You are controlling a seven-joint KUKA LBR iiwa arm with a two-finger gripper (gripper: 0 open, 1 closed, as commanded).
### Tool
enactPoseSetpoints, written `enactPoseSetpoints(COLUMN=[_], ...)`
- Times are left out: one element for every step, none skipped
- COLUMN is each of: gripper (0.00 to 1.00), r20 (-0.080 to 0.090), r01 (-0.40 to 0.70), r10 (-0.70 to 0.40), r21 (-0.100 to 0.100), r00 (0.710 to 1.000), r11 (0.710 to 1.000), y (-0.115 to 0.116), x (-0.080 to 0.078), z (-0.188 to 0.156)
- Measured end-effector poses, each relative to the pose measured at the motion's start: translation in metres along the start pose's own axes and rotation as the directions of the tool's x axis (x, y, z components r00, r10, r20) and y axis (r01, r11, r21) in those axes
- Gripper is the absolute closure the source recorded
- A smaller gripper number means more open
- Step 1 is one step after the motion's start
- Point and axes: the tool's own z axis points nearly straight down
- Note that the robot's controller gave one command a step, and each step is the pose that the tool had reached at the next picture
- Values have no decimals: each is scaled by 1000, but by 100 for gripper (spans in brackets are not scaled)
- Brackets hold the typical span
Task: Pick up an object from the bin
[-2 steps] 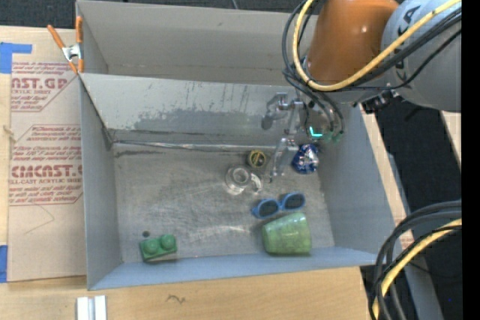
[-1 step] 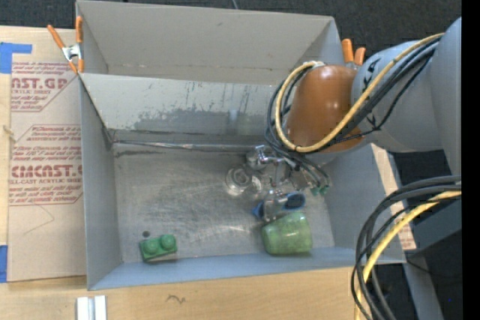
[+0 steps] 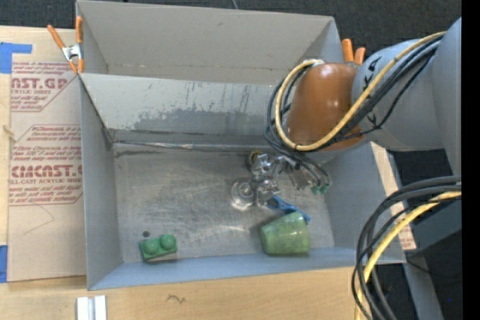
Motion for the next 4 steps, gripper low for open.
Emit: enactPoseSetpoints(gripper=[100, 0, 0, 100], r20=[-10, -18, 12, -19], r01=[42, 42, 80, 83], r10=[-42, -42, -80, -84], r21=[-1, -4, 3, -2], r00=[999, 999, 997, 996], r11=[999, 999, 997, 997], y=[7, 7, -33, -33], x=[-6, -4, 21, 27], z=[-103, -98, -3, -4])
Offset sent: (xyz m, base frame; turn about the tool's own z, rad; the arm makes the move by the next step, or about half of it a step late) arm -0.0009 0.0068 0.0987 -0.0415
